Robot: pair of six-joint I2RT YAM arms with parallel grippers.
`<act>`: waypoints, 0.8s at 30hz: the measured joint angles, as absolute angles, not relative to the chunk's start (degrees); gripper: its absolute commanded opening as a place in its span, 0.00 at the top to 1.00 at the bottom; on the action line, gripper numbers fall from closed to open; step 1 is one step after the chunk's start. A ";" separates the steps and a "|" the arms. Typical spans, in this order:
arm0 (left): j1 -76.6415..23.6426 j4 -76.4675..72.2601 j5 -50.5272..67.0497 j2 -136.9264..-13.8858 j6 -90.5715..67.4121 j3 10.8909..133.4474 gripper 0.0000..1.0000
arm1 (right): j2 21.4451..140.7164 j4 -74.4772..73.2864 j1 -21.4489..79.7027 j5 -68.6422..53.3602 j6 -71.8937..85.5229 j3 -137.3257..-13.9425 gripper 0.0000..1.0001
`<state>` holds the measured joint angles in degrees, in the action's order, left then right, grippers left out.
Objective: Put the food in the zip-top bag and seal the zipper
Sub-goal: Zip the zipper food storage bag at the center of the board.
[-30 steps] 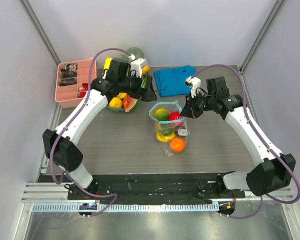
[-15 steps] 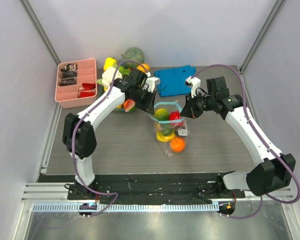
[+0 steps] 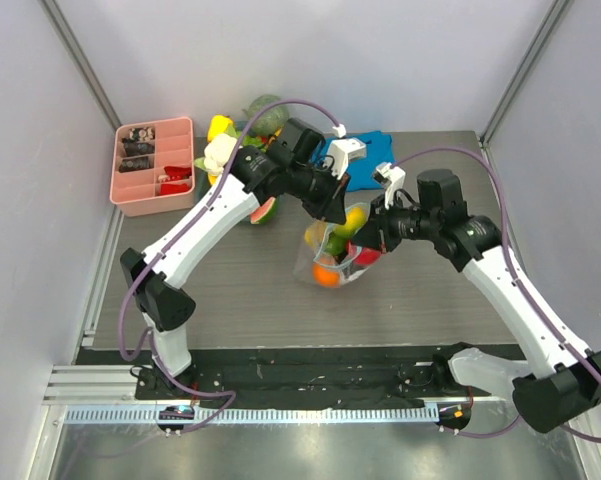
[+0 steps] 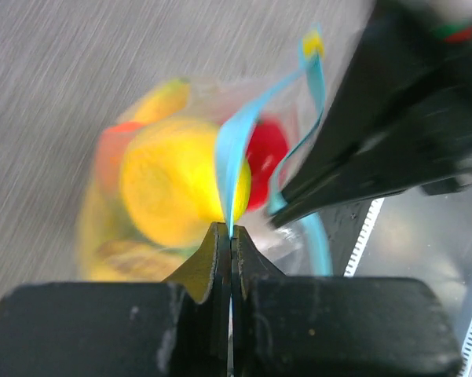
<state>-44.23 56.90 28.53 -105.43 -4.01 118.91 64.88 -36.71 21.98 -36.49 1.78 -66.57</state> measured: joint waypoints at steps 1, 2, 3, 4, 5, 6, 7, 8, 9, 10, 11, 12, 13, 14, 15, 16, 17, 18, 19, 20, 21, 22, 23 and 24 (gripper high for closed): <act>-43.88 57.30 28.53 -105.38 -3.99 118.80 1.00 | 63.86 -36.12 22.04 -36.01 2.33 -65.65 0.99; -43.51 57.69 28.27 -105.38 -3.97 118.30 0.99 | 62.89 -35.46 22.06 -35.35 3.03 -64.53 0.99; -43.18 58.00 27.92 -105.38 -3.97 117.45 0.99 | 62.19 -35.03 22.06 -34.81 3.49 -63.53 0.99; -42.87 58.08 27.79 -105.38 -3.88 116.38 1.00 | 61.56 -34.50 22.06 -34.13 4.10 -62.24 0.99; -42.50 58.15 27.51 -105.32 -3.75 114.67 1.00 | 61.08 -33.82 22.06 -33.45 4.86 -60.86 0.99; -42.22 58.35 26.98 -105.30 -3.55 112.92 1.00 | 60.82 -33.15 22.06 -32.77 5.52 -59.35 0.99; -42.13 58.52 26.59 -105.30 -3.38 111.04 1.00 | 60.77 -32.62 22.06 -32.16 6.37 -57.89 0.99; -42.11 58.78 26.59 -105.32 -3.01 109.19 1.00 | 60.77 -31.57 22.06 -31.73 7.31 -56.16 0.99; -42.11 59.00 26.57 -105.32 -2.87 107.90 1.00 | 60.73 -30.52 22.06 -31.40 8.58 -54.33 0.99; -42.06 59.27 26.48 -105.43 -2.92 106.98 1.00 | 60.73 -29.26 22.04 -31.29 10.02 -52.58 0.99; -41.91 59.40 26.30 -105.47 -2.94 106.83 1.00 | 60.73 -28.47 22.04 -31.09 11.29 -51.18 0.99; -41.63 59.20 26.13 -105.47 -2.96 106.87 1.00 | 60.73 -28.16 22.04 -30.79 12.49 -50.37 0.99; -41.39 59.16 26.02 -105.47 -2.98 107.37 1.00 | 60.73 -28.08 22.04 -30.55 13.13 -50.19 0.99; -41.01 59.11 25.71 -105.49 -3.05 108.51 1.00 | 60.66 -27.79 22.04 -30.35 13.82 -50.30 0.99; -40.53 59.00 25.63 -105.51 -3.16 109.65 1.00 | 60.58 -27.64 22.04 -30.13 14.46 -51.05 0.99; -39.70 58.98 25.67 -105.51 -3.20 111.59 1.00 | 60.38 -27.38 22.04 -29.98 15.18 -51.99 0.99; -39.24 59.02 25.65 -105.51 -3.20 113.12 1.00 | 60.12 -27.22 22.04 -29.85 15.97 -53.34 0.99; -38.92 58.87 25.65 -105.51 -3.22 115.37 1.00 | 59.70 -26.74 22.04 -29.82 16.78 -54.87 0.99; -38.54 58.81 25.74 -105.47 -3.18 116.57 1.00 | 59.24 -26.04 22.06 -29.87 17.41 -56.18 0.99; -38.44 58.67 25.78 -105.25 -2.87 117.56 1.00 | 58.65 -25.08 22.04 -29.89 17.91 -57.28 0.99; -38.54 58.81 25.36 -105.10 -2.50 118.13 1.00 | 57.93 -24.14 22.04 -29.82 18.17 -58.08 0.99; -38.83 58.96 24.93 -105.08 -2.26 118.41 1.00 | 57.41 -23.59 22.04 -29.54 18.13 -58.41 0.99; -39.13 59.24 24.75 -105.12 -2.04 118.50 1.00 | 57.04 -23.59 22.04 -29.08 17.72 -58.43 0.99; -39.24 59.92 24.77 -105.32 -1.91 118.63 1.00 | 57.04 -23.73 22.04 -28.82 17.34 -58.26 0.99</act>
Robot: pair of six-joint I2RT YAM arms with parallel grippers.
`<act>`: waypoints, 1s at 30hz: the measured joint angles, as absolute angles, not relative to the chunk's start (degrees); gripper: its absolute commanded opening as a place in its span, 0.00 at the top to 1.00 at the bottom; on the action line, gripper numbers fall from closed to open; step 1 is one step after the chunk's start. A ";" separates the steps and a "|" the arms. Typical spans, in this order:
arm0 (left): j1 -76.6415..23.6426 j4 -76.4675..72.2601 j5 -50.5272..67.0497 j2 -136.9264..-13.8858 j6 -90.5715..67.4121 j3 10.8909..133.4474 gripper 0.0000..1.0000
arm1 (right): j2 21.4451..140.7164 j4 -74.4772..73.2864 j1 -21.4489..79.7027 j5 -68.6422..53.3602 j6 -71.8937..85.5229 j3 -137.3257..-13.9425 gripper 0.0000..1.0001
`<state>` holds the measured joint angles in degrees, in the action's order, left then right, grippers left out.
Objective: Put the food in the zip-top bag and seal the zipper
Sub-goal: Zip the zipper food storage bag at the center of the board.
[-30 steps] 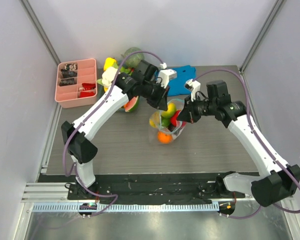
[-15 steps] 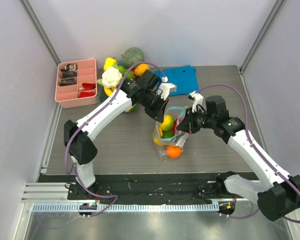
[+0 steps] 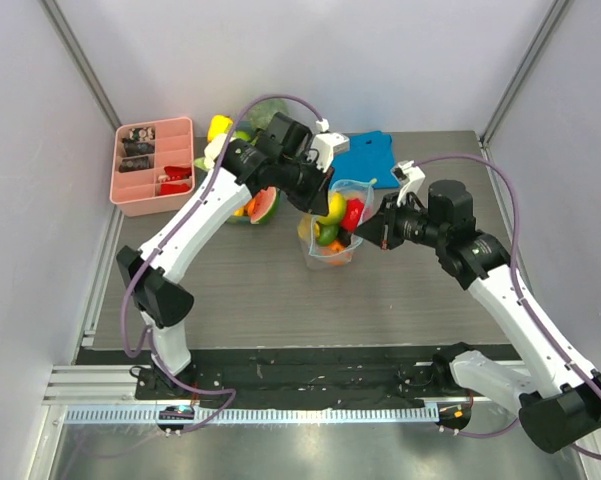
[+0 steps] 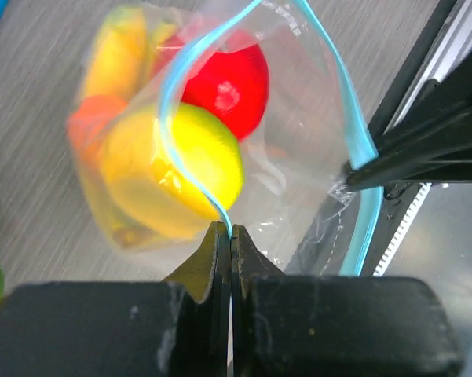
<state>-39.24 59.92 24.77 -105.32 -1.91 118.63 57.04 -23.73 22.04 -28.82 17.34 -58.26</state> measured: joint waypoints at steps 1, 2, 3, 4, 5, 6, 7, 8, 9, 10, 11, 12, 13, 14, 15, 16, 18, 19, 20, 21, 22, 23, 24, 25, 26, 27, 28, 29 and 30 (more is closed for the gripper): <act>-39.38 60.36 24.80 -105.56 -1.93 118.76 1.00 | 57.39 -24.05 22.02 -28.58 16.91 -57.98 0.99; -39.31 60.29 24.77 -105.62 -2.44 118.76 1.00 | 57.80 -24.45 22.02 -28.47 16.51 -57.63 0.99; -38.76 59.46 24.84 -105.56 -2.83 118.15 1.00 | 58.24 -25.04 22.02 -28.34 16.16 -57.32 0.99; -38.02 58.65 24.84 -105.21 -3.03 117.27 1.00 | 58.52 -25.61 22.02 -28.21 15.92 -57.08 0.99; -37.45 57.60 24.80 -104.79 -3.27 116.01 1.00 | 58.59 -25.76 22.04 -28.12 15.70 -56.88 0.99; -37.08 56.38 24.77 -104.29 -3.73 114.13 1.00 | 58.61 -25.67 22.02 -27.97 15.51 -56.62 0.99; -36.69 55.48 24.88 -103.66 -4.03 111.87 1.00 | 58.63 -25.17 22.04 -27.92 15.33 -56.14 0.99; -36.62 55.40 25.12 -103.39 -4.16 109.95 1.00 | 58.87 -24.34 22.04 -27.77 15.14 -55.29 0.99; -37.15 55.44 25.54 -103.59 -4.23 108.27 1.00 | 59.42 -23.79 22.04 -27.73 14.85 -54.33 0.99; -37.80 55.64 26.09 -104.16 -4.23 107.18 1.00 | 60.42 -23.24 22.06 -27.75 14.50 -53.19 0.99; -38.98 55.75 26.79 -105.34 -4.29 105.91 1.00 | 61.89 -22.92 22.06 -27.81 13.96 -52.07 0.99; -39.81 55.70 27.14 -106.34 -4.36 105.06 1.00 | 63.20 -22.98 22.06 -27.94 13.63 -51.37 0.99; -40.56 55.46 27.24 -107.59 -4.60 103.72 1.00 | 64.73 -23.64 22.06 -28.21 13.32 -50.87 0.99; -41.28 55.51 27.38 -108.40 -5.08 102.69 1.00 | 65.80 -24.62 22.06 -28.64 13.21 -50.83 0.99; -41.47 55.53 27.53 -108.73 -5.52 102.19 1.00 | 66.06 -25.17 22.00 -29.08 13.21 -50.85 0.99; -41.45 55.46 27.68 -108.81 -6.11 101.95 1.00 | 65.60 -25.47 22.00 -29.61 13.47 -51.00 0.99; -40.27 55.00 27.62 -107.94 -6.66 102.94 0.99 | 63.55 -24.93 22.09 -30.70 14.57 -51.62 0.99; -39.94 55.02 27.64 -107.37 -6.66 104.42 0.97 | 62.17 -24.36 22.13 -31.03 15.51 -51.96 0.99; -39.72 55.20 27.68 -107.02 -6.61 105.93 0.95 | 61.17 -23.79 22.24 -31.20 16.16 -52.21 0.99; -39.35 55.27 27.79 -106.45 -6.55 108.42 0.94 | 59.88 -23.05 22.37 -31.22 17.06 -52.53 0.99; -39.27 55.13 28.16 -105.84 -6.44 110.30 0.94 | 58.94 -22.31 22.48 -31.29 17.96 -52.84 0.99; -39.38 54.92 28.62 -105.25 -6.37 111.39 0.94 | 58.33 -21.54 22.68 -31.42 18.70 -52.95 0.99; -39.75 54.78 29.34 -104.44 -6.31 112.29 0.93 | 58.08 -20.71 22.79 -31.48 19.51 -52.95 0.99; -40.23 54.78 30.11 -103.74 -6.17 112.68 0.93 | 58.13 -19.99 22.85 -31.57 20.25 -52.90 0.99; -40.80 54.81 30.81 -103.26 -6.00 112.73 0.94 | 58.30 -19.27 23.03 -31.57 21.19 -52.66 0.99; -41.39 54.92 31.51 -103.11 -5.96 112.73 0.93 | 58.46 -18.79 23.14 -31.53 21.65 -52.31 0.99; -41.80 54.89 31.92 -103.13 -5.96 112.66 0.93 | 58.61 -18.17 23.29 -31.24 22.33 -51.66 0.99; -42.37 54.85 32.56 -103.44 -5.96 112.33 0.93 | 58.83 -17.82 23.38 -30.83 23.03 -50.92 0.99; -42.68 54.81 32.93 -103.68 -5.98 111.90 0.93 | 58.94 -17.69 23.42 -30.48 23.44 -50.39 0.99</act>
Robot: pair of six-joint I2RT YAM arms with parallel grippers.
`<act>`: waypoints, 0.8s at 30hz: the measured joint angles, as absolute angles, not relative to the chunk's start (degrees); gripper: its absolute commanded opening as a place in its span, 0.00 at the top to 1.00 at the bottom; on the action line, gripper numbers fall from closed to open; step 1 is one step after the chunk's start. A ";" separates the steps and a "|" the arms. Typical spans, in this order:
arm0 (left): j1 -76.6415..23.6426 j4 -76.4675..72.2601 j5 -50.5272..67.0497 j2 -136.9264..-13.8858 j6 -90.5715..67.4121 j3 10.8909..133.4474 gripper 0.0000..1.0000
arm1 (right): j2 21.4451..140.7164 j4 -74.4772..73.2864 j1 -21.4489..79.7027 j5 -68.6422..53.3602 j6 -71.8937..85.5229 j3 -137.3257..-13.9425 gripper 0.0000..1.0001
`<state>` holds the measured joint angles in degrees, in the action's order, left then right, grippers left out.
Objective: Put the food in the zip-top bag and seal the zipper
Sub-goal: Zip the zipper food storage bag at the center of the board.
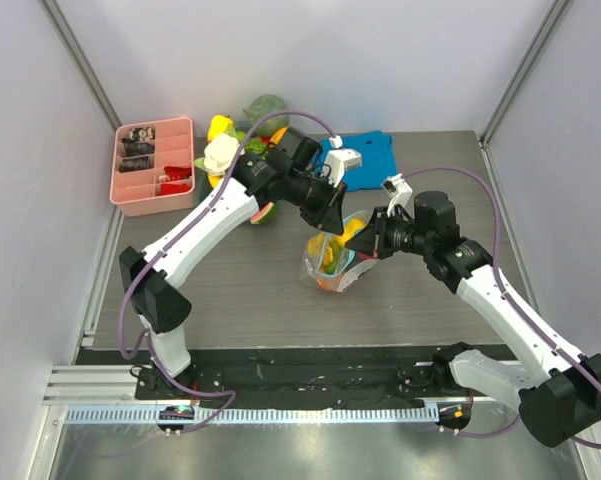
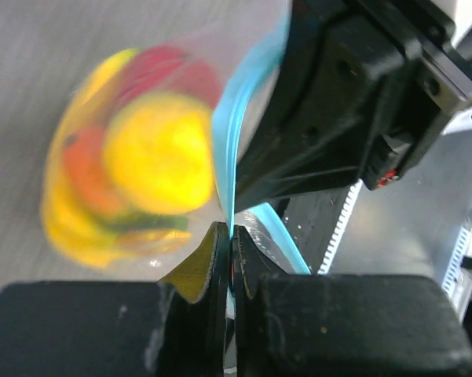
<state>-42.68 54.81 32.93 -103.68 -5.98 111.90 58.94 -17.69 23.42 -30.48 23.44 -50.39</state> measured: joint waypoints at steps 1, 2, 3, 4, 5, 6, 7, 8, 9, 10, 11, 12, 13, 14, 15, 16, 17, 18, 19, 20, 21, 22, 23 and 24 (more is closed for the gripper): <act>-43.07 54.57 33.43 -103.88 -5.96 111.07 0.92 | 59.11 -17.45 23.44 -30.02 24.05 -49.74 0.99; -43.44 54.46 33.76 -104.12 -5.93 110.13 0.92 | 59.24 -17.43 23.44 -29.67 24.38 -49.25 0.99; -43.77 54.30 33.91 -104.29 -5.85 109.32 0.90 | 59.29 -17.08 23.53 -29.06 24.99 -48.60 0.99; -43.99 54.02 34.13 -104.53 -5.78 108.18 0.82 | 59.29 -16.75 23.53 -28.53 25.69 -47.97 0.99; -44.16 53.80 34.30 -104.71 -5.78 106.96 0.76 | 59.29 -16.58 23.53 -27.99 26.28 -47.51 0.99; -44.34 53.71 34.59 -104.97 -5.80 105.84 0.69 | 59.29 -15.88 23.53 -27.29 27.14 -47.00 0.99; -44.49 53.52 34.81 -105.19 -5.74 104.92 0.64 | 59.29 -15.49 23.53 -26.85 27.59 -46.78 0.99; -44.62 53.23 35.07 -105.30 -5.91 103.96 0.58 | 59.29 -14.85 23.53 -26.37 28.32 -46.54 0.99; -44.66 53.12 35.27 -105.36 -5.85 103.33 0.51 | 59.27 -14.09 23.53 -25.93 29.02 -46.30 0.99; -44.71 52.80 35.51 -105.36 -6.13 102.61 0.47 | 59.24 -13.61 23.53 -25.56 29.52 -46.06 0.99; -44.75 52.25 36.05 -105.36 -6.79 101.78 0.44 | 59.22 -12.93 23.53 -25.23 30.26 -45.65 0.99; -44.73 51.96 36.34 -105.36 -7.05 101.41 0.41 | 59.22 -12.43 23.53 -25.08 30.63 -45.23 0.99; -44.73 51.53 36.71 -105.36 -7.64 100.97 0.41 | 59.22 -11.97 23.62 -24.88 31.07 -44.71 0.99; -44.73 51.24 36.91 -105.36 -8.16 100.71 0.40 | 59.22 -11.57 23.66 -24.71 31.51 -44.21 0.99; -44.73 51.07 37.10 -105.36 -8.78 100.55 0.39 | 59.22 -11.46 23.73 -24.62 31.73 -43.75 0.99; -44.73 50.89 37.21 -105.38 -9.23 100.44 0.39 | 59.22 -11.22 23.79 -24.49 31.86 -43.40 0.99; -44.73 50.74 37.26 -105.38 -9.67 100.40 0.39 | 59.22 -11.18 23.83 -24.43 31.88 -43.22 0.99; -44.73 50.39 37.34 -105.36 -10.17 100.29 0.38 | 59.22 -11.14 23.90 -24.23 31.88 -43.11 0.99; -44.71 50.06 37.43 -105.38 -10.70 100.18 0.38 | 59.22 -11.09 23.94 -24.05 31.88 -43.11 0.99; -44.60 49.80 37.60 -105.38 -11.42 100.07 0.38 | 59.22 -10.98 23.94 -23.83 31.86 -43.11 0.99; -44.51 49.71 37.78 -105.38 -11.90 100.05 0.37 | 59.22 -10.83 23.97 -23.55 31.86 -43.11 0.99; -44.49 49.60 37.91 -105.38 -12.23 100.05 0.36 | 59.22 -10.76 23.97 -23.33 31.86 -43.11 0.99; -44.42 49.50 38.13 -105.38 -12.80 100.05 0.36 | 59.22 -10.70 24.01 -23.00 31.86 -43.11 0.99; -44.42 49.50 38.09 -105.38 -13.08 100.07 0.36 | 59.22 -10.68 24.05 -22.81 31.88 -43.11 0.99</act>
<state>-44.42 49.50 38.09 -105.38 -13.08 100.07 59.22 -10.68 24.05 -22.81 31.88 -43.11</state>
